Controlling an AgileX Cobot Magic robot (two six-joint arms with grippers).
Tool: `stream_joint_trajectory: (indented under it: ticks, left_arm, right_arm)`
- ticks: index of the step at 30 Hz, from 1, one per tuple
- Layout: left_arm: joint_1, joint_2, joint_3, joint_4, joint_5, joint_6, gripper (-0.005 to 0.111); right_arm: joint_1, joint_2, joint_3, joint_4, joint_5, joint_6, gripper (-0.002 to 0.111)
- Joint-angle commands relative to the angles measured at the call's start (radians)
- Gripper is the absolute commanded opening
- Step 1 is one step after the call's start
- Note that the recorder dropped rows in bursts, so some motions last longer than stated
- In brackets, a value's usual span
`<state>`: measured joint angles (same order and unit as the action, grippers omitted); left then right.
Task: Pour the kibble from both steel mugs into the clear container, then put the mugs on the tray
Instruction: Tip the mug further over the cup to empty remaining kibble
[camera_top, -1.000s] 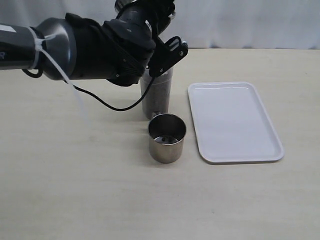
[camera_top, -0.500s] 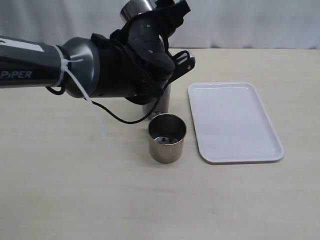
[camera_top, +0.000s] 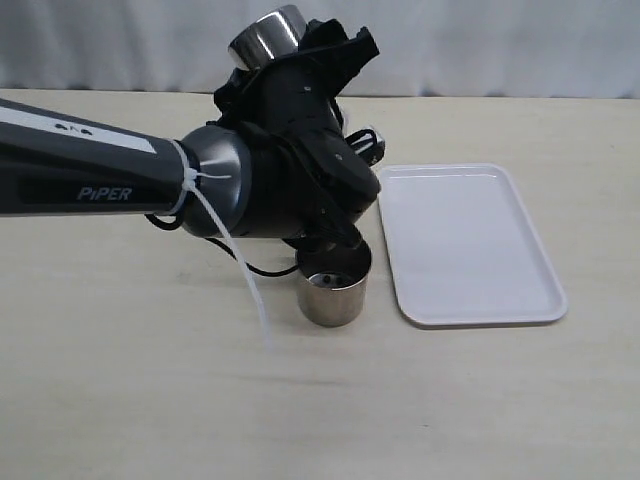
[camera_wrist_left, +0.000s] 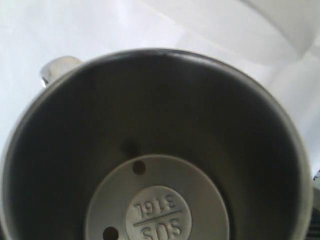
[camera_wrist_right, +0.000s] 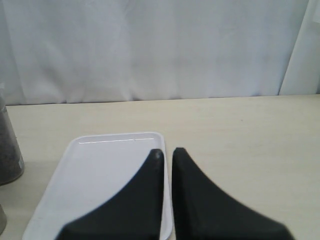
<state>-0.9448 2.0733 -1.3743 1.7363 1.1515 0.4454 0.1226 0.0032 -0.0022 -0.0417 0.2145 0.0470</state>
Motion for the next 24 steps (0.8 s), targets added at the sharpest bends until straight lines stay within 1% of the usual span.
stream_joint_trajectory:
  ticks: [1,8,12,17,19,22,24]
  left_arm:
    - [-0.010,-0.003,-0.007,0.008,0.063,-0.005,0.000]
    - [-0.010,-0.010,-0.009,0.008,0.070,-0.005,0.000]
    - [-0.010,-0.010,-0.046,0.008,0.070,-0.005,0.000]
    - [-0.010,0.006,-0.046,0.008,0.070,-0.005,0.000]
    - [-0.016,0.029,-0.046,0.008,0.070,0.010,0.000]
    - [-0.054,0.064,-0.046,0.008,0.070,0.031,0.000]
    - [-0.062,0.064,-0.046,0.008,0.070,0.031,0.000]
  right_arm:
    - [-0.005,-0.003,0.002,0.006,-0.003,-0.007,0.005]
    - [-0.005,-0.003,0.002,0.006,-0.003,-0.007,0.005]
    - [-0.005,-0.003,0.002,0.006,-0.003,-0.007,0.005]
    - [-0.005,-0.003,0.002,0.006,-0.003,-0.007,0.005]
    - [-0.005,-0.003,0.002,0.006,-0.003,-0.007,0.005]
    - [-0.005,-0.003,0.002,0.006,-0.003,-0.007,0.005]
    - [-0.005,-0.003,0.002,0.006,-0.003,-0.007,0.005]
